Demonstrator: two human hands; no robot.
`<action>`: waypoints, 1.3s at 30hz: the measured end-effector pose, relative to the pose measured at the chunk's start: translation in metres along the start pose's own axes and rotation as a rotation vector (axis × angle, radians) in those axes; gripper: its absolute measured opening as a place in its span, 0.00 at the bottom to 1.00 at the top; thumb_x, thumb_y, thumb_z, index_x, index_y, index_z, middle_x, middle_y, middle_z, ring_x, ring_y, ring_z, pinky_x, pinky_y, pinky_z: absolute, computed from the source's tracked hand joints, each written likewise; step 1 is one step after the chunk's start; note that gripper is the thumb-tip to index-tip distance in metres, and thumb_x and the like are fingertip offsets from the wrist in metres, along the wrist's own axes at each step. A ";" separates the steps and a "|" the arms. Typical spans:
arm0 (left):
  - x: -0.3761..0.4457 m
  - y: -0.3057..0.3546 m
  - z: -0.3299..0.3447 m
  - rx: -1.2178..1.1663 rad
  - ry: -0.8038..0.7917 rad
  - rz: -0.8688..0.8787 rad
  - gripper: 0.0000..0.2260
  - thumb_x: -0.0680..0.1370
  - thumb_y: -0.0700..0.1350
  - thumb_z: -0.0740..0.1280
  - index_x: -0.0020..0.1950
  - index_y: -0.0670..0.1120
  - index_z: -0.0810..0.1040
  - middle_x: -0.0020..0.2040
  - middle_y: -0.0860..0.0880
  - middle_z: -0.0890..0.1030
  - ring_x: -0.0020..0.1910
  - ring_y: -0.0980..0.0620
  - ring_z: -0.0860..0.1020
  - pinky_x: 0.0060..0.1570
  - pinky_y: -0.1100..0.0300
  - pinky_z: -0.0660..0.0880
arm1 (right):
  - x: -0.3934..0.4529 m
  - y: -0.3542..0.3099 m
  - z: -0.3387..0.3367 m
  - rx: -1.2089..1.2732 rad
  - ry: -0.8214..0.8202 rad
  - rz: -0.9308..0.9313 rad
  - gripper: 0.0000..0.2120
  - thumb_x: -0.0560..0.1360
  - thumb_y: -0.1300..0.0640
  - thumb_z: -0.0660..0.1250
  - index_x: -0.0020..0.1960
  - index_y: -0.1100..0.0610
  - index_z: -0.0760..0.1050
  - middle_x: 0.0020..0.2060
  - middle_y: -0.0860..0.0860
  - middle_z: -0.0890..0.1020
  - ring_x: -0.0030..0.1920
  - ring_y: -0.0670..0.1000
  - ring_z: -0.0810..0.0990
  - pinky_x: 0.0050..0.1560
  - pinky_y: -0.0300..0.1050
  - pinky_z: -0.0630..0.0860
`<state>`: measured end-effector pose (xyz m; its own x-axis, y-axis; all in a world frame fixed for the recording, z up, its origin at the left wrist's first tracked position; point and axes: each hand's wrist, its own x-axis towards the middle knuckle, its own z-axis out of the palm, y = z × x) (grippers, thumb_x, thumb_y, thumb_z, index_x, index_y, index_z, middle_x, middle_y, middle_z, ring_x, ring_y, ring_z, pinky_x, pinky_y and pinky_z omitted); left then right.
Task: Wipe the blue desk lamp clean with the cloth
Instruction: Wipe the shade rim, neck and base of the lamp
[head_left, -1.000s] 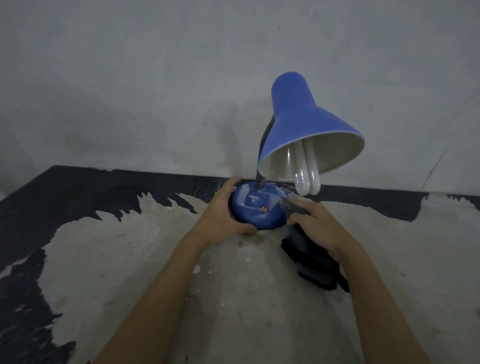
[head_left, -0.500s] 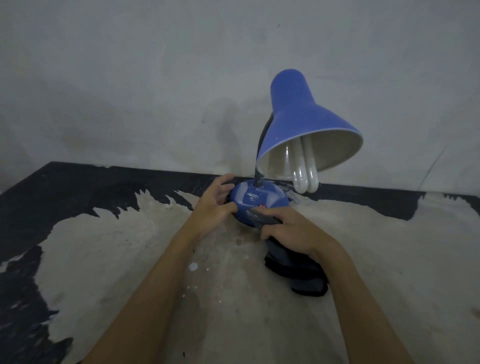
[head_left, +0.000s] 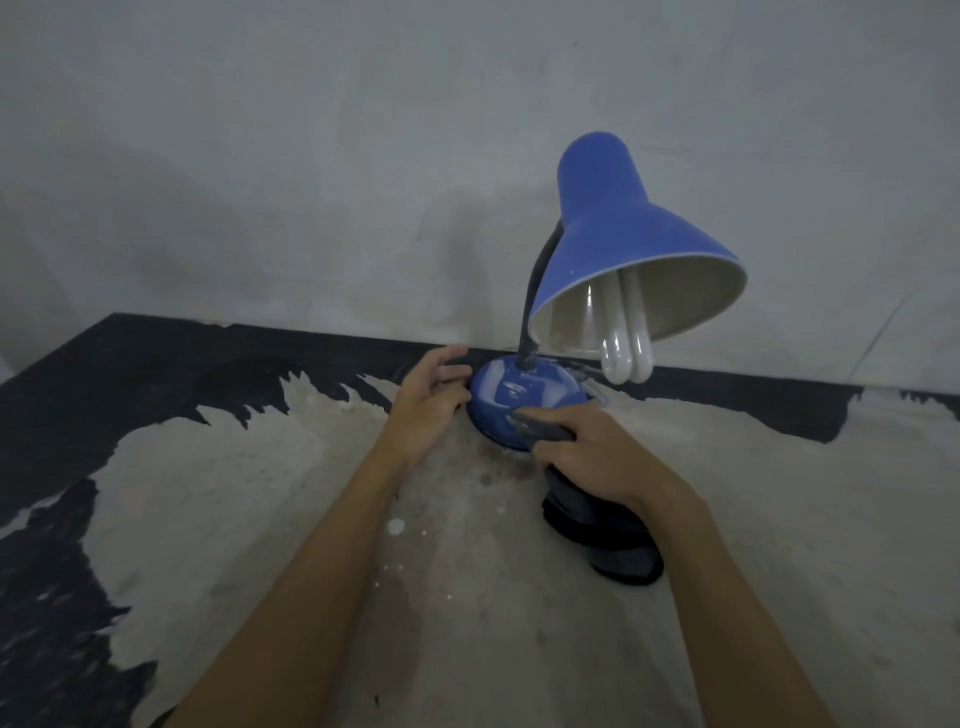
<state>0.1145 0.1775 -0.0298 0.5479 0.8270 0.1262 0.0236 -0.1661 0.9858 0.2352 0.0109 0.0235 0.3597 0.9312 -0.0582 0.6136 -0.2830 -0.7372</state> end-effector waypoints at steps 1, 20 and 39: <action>0.001 -0.001 0.000 -0.003 0.006 0.000 0.20 0.79 0.31 0.63 0.69 0.46 0.74 0.60 0.43 0.80 0.60 0.47 0.79 0.55 0.60 0.77 | 0.001 -0.002 0.001 -0.001 -0.028 0.004 0.23 0.75 0.63 0.67 0.69 0.50 0.78 0.62 0.44 0.79 0.63 0.41 0.75 0.66 0.37 0.67; 0.001 0.003 -0.007 -0.335 0.063 -0.064 0.12 0.78 0.31 0.66 0.51 0.47 0.81 0.42 0.44 0.82 0.45 0.47 0.81 0.46 0.56 0.78 | 0.007 -0.018 0.017 0.008 0.142 -0.015 0.22 0.73 0.51 0.61 0.65 0.49 0.77 0.50 0.50 0.74 0.49 0.47 0.71 0.54 0.39 0.68; -0.011 0.033 -0.050 -0.015 -0.112 -0.153 0.06 0.75 0.44 0.74 0.50 0.44 0.85 0.46 0.44 0.87 0.46 0.45 0.85 0.53 0.48 0.82 | 0.029 -0.023 0.021 0.413 0.411 -0.033 0.09 0.80 0.59 0.67 0.58 0.54 0.83 0.50 0.53 0.87 0.49 0.51 0.86 0.51 0.42 0.82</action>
<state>0.0669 0.1896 0.0074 0.6282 0.7771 -0.0380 0.1017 -0.0337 0.9942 0.2164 0.0496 0.0248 0.6387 0.7495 0.1741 0.3339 -0.0661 -0.9403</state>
